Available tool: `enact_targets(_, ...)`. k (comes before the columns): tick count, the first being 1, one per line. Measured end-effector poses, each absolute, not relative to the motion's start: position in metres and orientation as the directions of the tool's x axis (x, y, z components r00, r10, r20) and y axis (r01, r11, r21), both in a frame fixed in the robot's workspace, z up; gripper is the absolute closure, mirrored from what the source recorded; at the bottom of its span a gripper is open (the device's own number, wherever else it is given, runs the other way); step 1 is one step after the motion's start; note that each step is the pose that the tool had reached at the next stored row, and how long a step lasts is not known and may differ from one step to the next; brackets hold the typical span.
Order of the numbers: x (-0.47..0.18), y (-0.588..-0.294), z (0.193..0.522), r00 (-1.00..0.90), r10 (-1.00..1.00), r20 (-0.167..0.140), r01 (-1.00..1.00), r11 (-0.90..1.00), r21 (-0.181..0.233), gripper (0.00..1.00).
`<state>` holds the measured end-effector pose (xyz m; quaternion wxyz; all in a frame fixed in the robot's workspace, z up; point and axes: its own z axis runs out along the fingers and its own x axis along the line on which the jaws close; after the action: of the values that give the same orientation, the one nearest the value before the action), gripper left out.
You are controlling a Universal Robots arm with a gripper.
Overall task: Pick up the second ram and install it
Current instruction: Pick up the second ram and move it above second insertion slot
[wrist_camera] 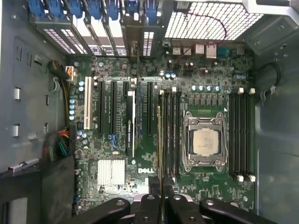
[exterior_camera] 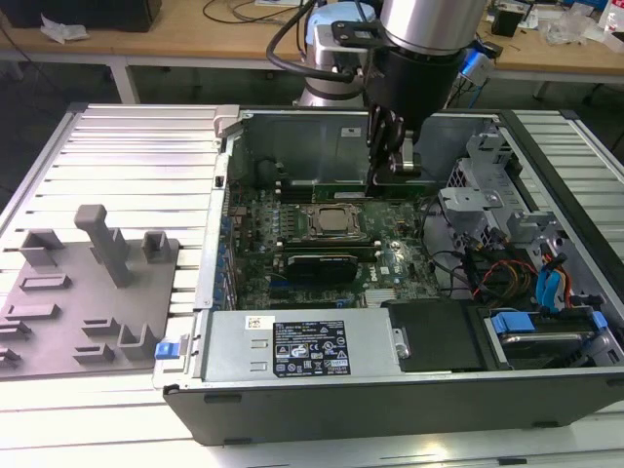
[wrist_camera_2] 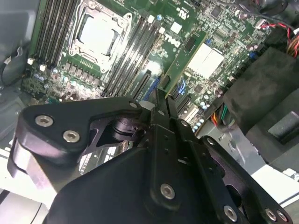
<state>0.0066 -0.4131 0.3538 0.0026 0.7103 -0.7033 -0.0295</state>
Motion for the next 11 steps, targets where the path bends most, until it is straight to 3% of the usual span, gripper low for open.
enact_targets(11,0.022,-0.406,0.34,0.009,-0.999,-0.038,-0.999,-0.011,0.047,0.87)
